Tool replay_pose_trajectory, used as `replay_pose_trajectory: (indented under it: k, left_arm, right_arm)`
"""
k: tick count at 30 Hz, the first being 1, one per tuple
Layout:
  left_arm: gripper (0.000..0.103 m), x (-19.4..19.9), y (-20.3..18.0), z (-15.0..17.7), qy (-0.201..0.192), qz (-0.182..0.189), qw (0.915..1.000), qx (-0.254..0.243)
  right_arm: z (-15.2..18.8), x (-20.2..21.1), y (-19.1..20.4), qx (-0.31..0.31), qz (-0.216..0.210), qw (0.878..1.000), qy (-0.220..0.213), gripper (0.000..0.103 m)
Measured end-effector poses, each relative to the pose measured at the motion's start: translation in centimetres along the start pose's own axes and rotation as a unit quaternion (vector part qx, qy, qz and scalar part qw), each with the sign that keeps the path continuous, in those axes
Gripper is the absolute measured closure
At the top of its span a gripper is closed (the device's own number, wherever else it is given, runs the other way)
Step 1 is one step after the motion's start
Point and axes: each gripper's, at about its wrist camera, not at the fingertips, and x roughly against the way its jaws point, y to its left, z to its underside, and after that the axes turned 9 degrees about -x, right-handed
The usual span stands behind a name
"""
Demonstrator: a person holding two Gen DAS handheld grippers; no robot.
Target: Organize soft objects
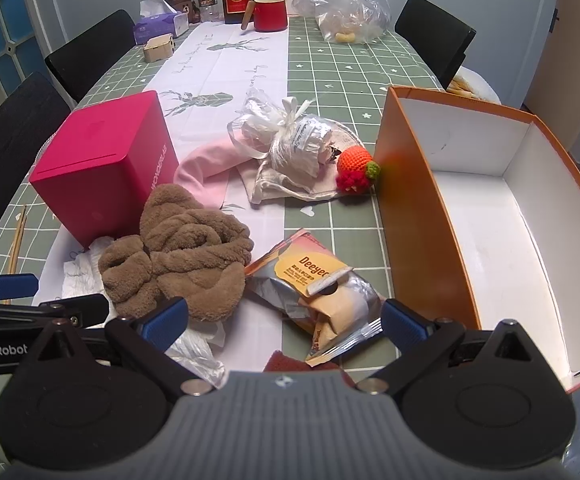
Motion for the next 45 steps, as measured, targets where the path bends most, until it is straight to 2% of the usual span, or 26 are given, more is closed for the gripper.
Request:
replay_pose_trajectory:
  k: [45]
  left_arm:
    - [0.000, -0.32, -0.35, 0.08, 0.003, 0.004, 1.0000, 0.001]
  right_arm:
    - [-0.07, 0.05, -0.09, -0.001, 0.001, 1.000, 0.000, 0.003]
